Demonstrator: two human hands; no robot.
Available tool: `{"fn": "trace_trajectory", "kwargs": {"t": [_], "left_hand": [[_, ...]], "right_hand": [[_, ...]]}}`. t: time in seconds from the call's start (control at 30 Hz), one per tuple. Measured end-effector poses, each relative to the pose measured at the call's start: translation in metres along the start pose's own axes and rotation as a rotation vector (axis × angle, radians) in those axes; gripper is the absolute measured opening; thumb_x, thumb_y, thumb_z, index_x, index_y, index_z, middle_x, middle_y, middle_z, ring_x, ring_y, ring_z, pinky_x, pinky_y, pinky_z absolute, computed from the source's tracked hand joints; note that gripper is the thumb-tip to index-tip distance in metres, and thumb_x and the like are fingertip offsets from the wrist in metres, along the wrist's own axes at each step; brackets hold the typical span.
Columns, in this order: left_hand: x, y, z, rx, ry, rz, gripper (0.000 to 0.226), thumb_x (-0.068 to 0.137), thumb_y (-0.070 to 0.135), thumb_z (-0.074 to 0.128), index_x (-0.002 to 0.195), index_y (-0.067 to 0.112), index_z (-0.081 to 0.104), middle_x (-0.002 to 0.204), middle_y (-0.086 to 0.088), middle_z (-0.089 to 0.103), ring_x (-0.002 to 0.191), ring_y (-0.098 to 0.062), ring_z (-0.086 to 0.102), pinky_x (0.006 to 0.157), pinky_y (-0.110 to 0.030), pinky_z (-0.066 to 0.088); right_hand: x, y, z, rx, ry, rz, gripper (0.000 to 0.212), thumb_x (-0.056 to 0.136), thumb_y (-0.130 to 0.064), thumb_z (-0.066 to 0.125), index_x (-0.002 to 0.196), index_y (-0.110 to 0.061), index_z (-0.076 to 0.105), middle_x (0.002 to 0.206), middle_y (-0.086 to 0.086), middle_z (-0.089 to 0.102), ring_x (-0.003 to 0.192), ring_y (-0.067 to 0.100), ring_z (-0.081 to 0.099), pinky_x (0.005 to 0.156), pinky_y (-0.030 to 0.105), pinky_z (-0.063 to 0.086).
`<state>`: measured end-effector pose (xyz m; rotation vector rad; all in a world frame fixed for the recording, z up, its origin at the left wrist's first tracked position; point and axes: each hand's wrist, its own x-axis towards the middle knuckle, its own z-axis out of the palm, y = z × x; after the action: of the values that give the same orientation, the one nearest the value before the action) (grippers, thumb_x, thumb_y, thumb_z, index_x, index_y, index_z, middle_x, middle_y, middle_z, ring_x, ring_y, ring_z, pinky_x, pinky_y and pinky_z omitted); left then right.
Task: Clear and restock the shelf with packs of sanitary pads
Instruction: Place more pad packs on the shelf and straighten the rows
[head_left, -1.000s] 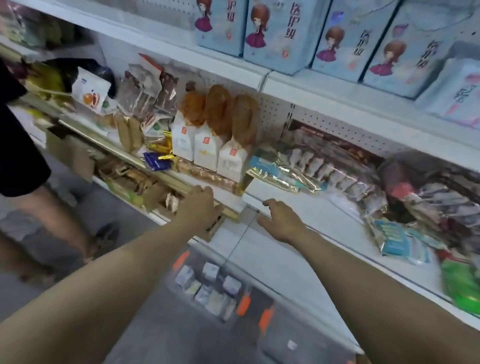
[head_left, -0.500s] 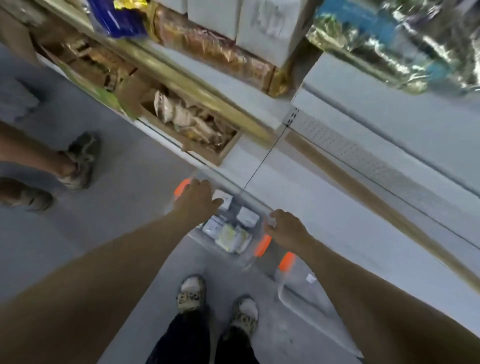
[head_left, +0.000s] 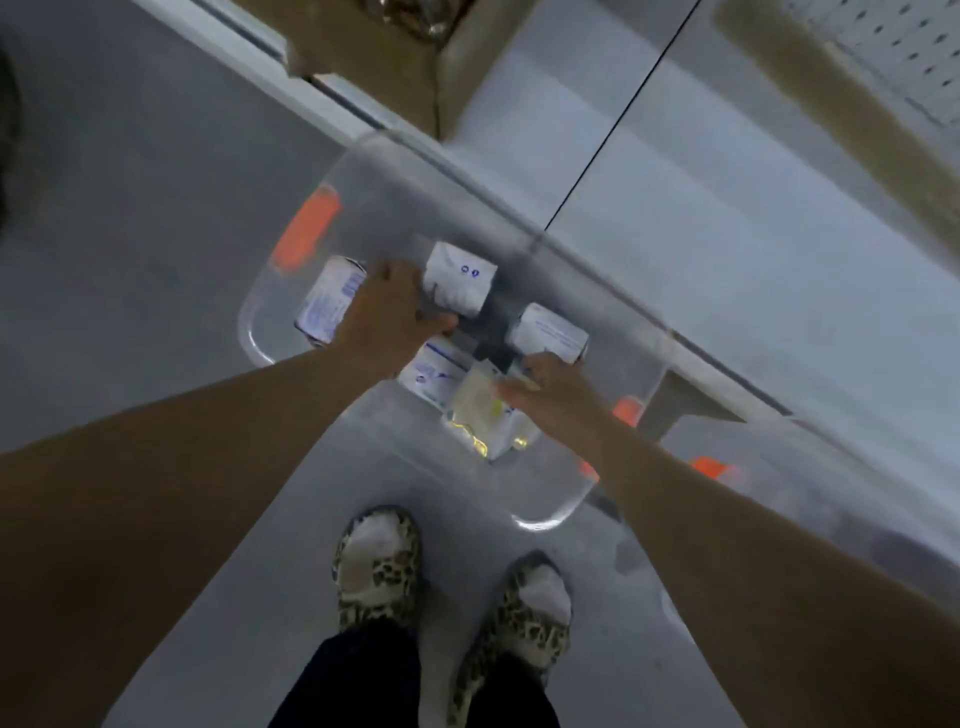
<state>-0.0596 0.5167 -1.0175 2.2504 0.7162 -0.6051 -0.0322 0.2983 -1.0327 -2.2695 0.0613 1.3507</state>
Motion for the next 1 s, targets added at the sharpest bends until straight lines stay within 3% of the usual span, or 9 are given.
{"fn": "trace_trajectory", "kwargs": {"t": [0.1,0.27,0.43,0.53,0.6,0.67,0.83,0.9,1.0], "left_hand": [[0.028,-0.006,0.018,-0.011,0.009,0.045,0.081,0.078,0.037,0.082,0.145,0.016,0.041,0.141,-0.017,0.04,0.128,-0.035,0.043,0.104,-0.042,0.038],[0.066,-0.011,0.041,0.026,0.006,0.164,0.099,0.07,0.037,0.088,0.152,0.03,0.032,0.154,-0.012,0.027,0.139,-0.035,0.032,0.112,-0.054,0.035],[0.086,-0.019,0.059,0.107,-0.039,0.208,0.109,0.064,0.017,0.092,0.154,0.03,0.03,0.166,-0.011,0.003,0.147,-0.04,0.022,0.118,-0.049,0.03],[0.085,-0.017,0.065,0.088,0.046,0.178,0.09,0.062,0.01,0.091,0.138,0.017,0.043,0.157,-0.011,0.028,0.134,-0.04,0.042,0.107,-0.049,0.041],[0.079,-0.015,0.067,0.083,0.071,0.13,0.077,0.064,0.016,0.09,0.126,0.015,0.045,0.132,-0.009,0.05,0.116,-0.033,0.053,0.091,-0.045,0.046],[0.069,-0.013,0.065,0.039,0.091,0.05,0.071,0.068,0.028,0.089,0.122,0.016,0.044,0.115,-0.005,0.054,0.103,-0.028,0.053,0.079,-0.038,0.042],[0.028,-0.008,0.035,-0.105,0.151,-0.054,0.075,0.071,0.045,0.085,0.129,0.02,0.045,0.119,-0.004,0.061,0.109,-0.03,0.057,0.082,-0.039,0.044],[0.004,-0.006,0.018,-0.248,0.153,-0.094,0.07,0.07,0.05,0.084,0.125,0.022,0.052,0.108,0.0,0.065,0.1,-0.03,0.064,0.083,-0.041,0.052],[-0.041,0.0,-0.011,-0.651,0.119,-0.198,0.06,0.067,0.042,0.089,0.116,0.026,0.057,0.1,-0.003,0.07,0.088,-0.033,0.071,0.07,-0.05,0.062]], "right_hand": [[0.022,0.011,0.017,0.095,-0.008,-0.012,0.042,0.081,-0.048,0.078,0.112,-0.033,0.054,0.108,-0.01,0.048,0.103,0.014,0.048,0.075,0.021,0.038],[0.041,0.027,0.032,0.183,-0.029,-0.034,0.077,0.076,-0.04,0.086,0.142,-0.022,0.05,0.131,-0.005,0.057,0.12,0.014,0.056,0.104,0.033,0.045],[0.043,0.033,0.035,0.25,-0.059,-0.042,0.089,0.071,-0.035,0.09,0.147,-0.02,0.045,0.137,-0.004,0.056,0.122,0.014,0.056,0.105,0.033,0.046],[0.043,0.033,0.033,0.248,-0.088,-0.061,0.089,0.072,-0.037,0.089,0.148,-0.026,0.043,0.14,-0.006,0.053,0.123,0.013,0.055,0.104,0.033,0.047],[0.04,0.034,0.027,0.258,-0.112,-0.073,0.093,0.073,-0.038,0.088,0.151,-0.03,0.038,0.145,-0.008,0.048,0.129,0.012,0.051,0.108,0.033,0.044],[0.035,0.036,0.022,0.27,-0.12,-0.094,0.1,0.073,-0.041,0.088,0.155,-0.039,0.03,0.151,-0.01,0.042,0.135,0.012,0.046,0.113,0.036,0.04],[0.007,0.026,0.013,0.323,-0.103,-0.109,0.105,0.054,-0.063,0.083,0.145,-0.059,0.03,0.151,-0.007,0.039,0.133,0.018,0.05,0.105,0.048,0.05],[-0.011,0.02,0.006,0.407,-0.088,-0.1,0.094,0.058,-0.058,0.085,0.141,-0.051,0.042,0.144,-0.007,0.049,0.127,0.018,0.056,0.1,0.048,0.054],[-0.051,0.01,-0.006,0.5,-0.058,-0.063,0.076,0.073,-0.031,0.089,0.136,-0.034,0.046,0.131,-0.001,0.059,0.11,0.017,0.064,0.088,0.039,0.059]]}}
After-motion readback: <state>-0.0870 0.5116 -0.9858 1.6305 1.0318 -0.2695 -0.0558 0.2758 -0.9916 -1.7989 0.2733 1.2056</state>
